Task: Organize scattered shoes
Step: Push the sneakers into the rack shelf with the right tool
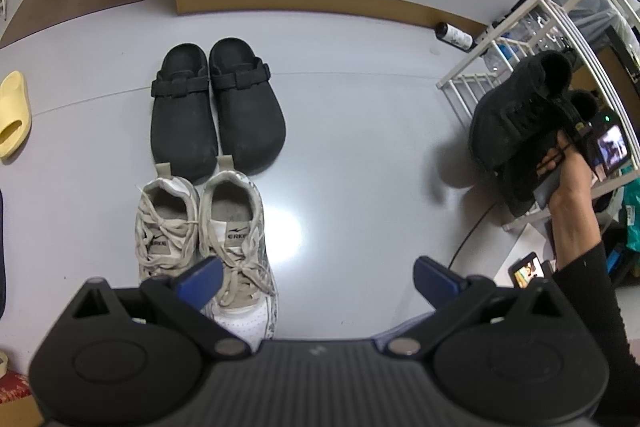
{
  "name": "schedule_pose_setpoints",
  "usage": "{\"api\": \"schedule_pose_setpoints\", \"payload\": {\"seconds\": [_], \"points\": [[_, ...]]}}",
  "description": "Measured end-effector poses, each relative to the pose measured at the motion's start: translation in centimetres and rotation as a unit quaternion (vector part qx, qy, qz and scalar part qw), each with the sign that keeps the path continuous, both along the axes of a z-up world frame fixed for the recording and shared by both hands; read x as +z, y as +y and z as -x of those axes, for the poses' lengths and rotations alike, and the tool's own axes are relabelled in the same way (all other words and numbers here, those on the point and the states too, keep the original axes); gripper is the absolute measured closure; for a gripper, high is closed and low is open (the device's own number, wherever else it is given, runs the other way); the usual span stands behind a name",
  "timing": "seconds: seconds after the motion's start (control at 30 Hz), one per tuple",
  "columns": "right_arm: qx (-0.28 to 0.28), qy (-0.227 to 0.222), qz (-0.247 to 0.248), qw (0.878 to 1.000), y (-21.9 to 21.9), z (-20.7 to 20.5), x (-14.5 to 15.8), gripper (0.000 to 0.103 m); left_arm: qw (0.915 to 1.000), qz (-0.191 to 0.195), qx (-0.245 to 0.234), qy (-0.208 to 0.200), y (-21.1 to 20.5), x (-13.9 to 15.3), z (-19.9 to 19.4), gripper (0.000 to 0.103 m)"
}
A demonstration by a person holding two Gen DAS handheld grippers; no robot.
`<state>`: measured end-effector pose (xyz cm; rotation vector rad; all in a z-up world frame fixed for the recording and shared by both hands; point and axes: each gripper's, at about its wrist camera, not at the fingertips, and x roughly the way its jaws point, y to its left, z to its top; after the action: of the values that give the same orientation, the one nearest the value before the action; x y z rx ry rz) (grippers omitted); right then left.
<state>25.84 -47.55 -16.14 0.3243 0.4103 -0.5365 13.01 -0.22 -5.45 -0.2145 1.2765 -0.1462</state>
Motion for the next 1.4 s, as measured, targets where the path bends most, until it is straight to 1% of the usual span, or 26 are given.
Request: {"api": "schedule_pose_setpoints", "payload": {"seconds": [0.13,0.23,0.4,0.5,0.6,0.77,0.87,1.03,1.1,1.4], "points": [[-0.018,0.002,0.004,1.000,0.2,-1.1,-0.1,0.085,1.0000,0.002,0.001,0.000,0.1,0.0,0.0,0.001],[-0.041,0.000,-0.001,0.999,-0.2,-2.1,0.3,0.085,1.0000,0.003,0.001,0.001,0.2,0.0,0.0,0.001],[-0.093,-0.023,-0.006,0.995,-1.3,-2.7,1.4,0.085,1.0000,0.005,0.004,0.005,0.7,-0.3,0.1,0.001],[-0.103,-0.014,-0.018,0.994,-1.8,-3.1,1.4,0.085,0.9999,0.008,0.009,0.004,0.9,-0.2,0.0,0.001],[-0.107,-0.010,-0.017,0.994,-2.7,-3.2,1.4,0.085,0.9999,0.009,0.010,0.003,1.0,-0.1,0.0,0.001],[-0.139,0.014,-0.023,0.990,-5.1,-4.1,1.7,0.085,0.9999,0.013,0.005,0.004,0.7,-0.1,0.0,0.001],[-0.157,0.027,-0.018,0.987,-6.5,-4.8,1.8,0.085,0.9999,0.014,0.004,0.003,0.6,0.0,0.0,0.001],[-0.181,0.033,-0.013,0.983,-8.6,-5.0,2.0,0.085,0.9999,0.013,0.005,0.003,0.4,-0.1,-0.1,0.001],[-0.183,0.037,-0.017,0.982,-9.6,-5.1,2.1,0.085,0.9999,0.012,0.003,0.004,0.2,-0.1,-0.2,0.001],[-0.189,0.044,-0.003,0.981,-11.6,-5.1,2.5,0.085,0.9999,0.012,-0.001,0.004,-0.1,-0.2,-0.2,0.001]]}}
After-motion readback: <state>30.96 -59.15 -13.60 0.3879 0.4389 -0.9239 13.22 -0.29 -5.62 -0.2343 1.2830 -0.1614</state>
